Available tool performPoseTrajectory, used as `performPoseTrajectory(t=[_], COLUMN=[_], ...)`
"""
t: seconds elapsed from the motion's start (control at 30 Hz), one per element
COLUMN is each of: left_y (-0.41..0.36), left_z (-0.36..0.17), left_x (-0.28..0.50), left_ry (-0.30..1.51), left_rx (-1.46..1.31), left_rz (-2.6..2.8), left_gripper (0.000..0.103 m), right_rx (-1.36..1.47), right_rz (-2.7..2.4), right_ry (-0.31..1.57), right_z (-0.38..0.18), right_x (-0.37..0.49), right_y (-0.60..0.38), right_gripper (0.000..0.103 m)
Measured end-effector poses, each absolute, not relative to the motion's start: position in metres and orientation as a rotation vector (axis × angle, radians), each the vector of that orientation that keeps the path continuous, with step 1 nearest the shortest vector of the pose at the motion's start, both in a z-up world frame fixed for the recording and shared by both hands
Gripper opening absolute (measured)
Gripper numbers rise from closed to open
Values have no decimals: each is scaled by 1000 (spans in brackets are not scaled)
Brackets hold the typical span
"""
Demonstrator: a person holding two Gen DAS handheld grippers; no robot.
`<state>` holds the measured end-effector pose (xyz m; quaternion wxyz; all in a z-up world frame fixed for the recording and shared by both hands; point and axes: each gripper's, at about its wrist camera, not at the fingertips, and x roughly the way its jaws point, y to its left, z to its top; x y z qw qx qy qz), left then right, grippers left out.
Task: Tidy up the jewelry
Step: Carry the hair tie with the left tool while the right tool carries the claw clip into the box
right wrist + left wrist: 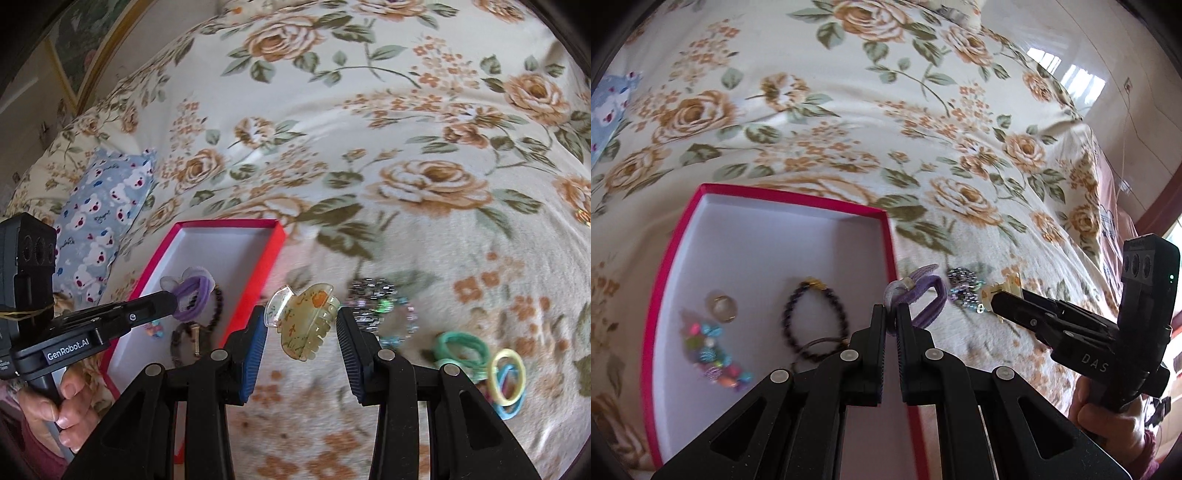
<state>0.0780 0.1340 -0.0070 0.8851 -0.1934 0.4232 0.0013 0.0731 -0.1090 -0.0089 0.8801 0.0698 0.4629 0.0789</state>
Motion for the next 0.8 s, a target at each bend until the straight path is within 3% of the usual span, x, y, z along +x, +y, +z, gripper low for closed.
performPoseTrajectory(t=[0.8], left_y=[205], left_z=[-6], left_x=[55], left_ry=[861], left_rx=[-444], left_rz=[164], left_gripper=[5], right_rx=[54], right_rz=[316], right_ry=[1001], right_z=[-27], right_x=[116], right_y=[-17], right_gripper=[39])
